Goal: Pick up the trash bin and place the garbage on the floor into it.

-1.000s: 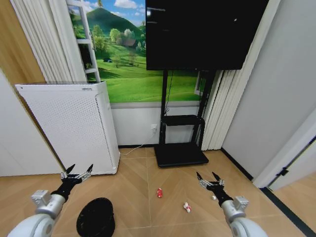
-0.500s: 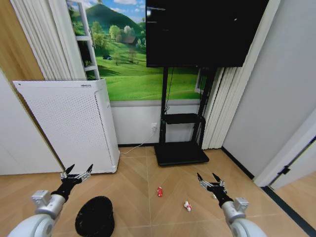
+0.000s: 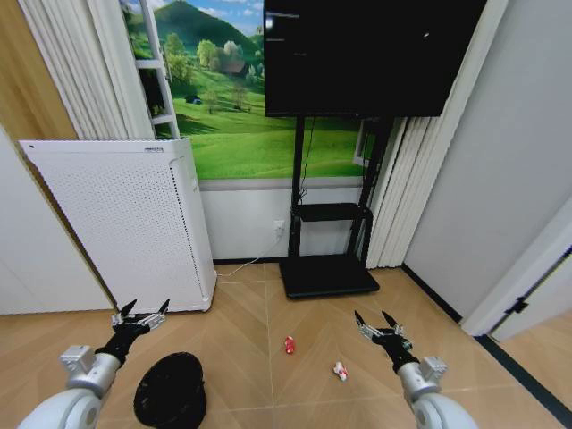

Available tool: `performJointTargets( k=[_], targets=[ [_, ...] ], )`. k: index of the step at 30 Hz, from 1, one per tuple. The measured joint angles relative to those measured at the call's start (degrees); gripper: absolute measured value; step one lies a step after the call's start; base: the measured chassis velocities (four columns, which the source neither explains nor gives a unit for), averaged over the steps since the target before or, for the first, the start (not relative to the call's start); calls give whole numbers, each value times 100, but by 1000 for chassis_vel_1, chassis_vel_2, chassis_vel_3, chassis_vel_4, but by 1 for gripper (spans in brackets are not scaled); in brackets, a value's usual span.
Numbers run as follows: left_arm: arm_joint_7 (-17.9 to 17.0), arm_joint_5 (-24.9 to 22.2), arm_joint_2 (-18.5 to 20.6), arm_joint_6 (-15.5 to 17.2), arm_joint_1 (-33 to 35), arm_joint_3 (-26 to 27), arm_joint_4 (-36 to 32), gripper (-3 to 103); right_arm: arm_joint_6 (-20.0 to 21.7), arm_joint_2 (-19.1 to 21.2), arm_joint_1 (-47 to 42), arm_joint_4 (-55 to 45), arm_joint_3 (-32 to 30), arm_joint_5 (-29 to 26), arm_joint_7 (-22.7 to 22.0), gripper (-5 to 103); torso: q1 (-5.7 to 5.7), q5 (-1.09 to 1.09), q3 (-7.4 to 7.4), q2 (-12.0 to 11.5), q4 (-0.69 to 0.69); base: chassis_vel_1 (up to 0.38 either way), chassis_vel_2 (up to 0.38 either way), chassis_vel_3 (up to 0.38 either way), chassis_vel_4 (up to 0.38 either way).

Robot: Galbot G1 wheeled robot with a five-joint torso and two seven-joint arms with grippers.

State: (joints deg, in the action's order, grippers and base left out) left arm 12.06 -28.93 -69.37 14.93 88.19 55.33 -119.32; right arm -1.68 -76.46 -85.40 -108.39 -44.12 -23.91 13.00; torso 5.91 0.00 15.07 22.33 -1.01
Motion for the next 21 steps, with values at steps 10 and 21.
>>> performJointTargets(
  k=[10,21],
  targets=[
    [15,6,57,29,8,-21,-12,100,-108,-2,-32,22,-67,-58,157,100,-80,0,-167,-246,0,0,0,0,0],
    [15,24,40,29,16,-20,-36,100,-41,-3,-53,32,4,25,219,100,-162,0,-327,-488,0,0,0,0,0]
  ],
)
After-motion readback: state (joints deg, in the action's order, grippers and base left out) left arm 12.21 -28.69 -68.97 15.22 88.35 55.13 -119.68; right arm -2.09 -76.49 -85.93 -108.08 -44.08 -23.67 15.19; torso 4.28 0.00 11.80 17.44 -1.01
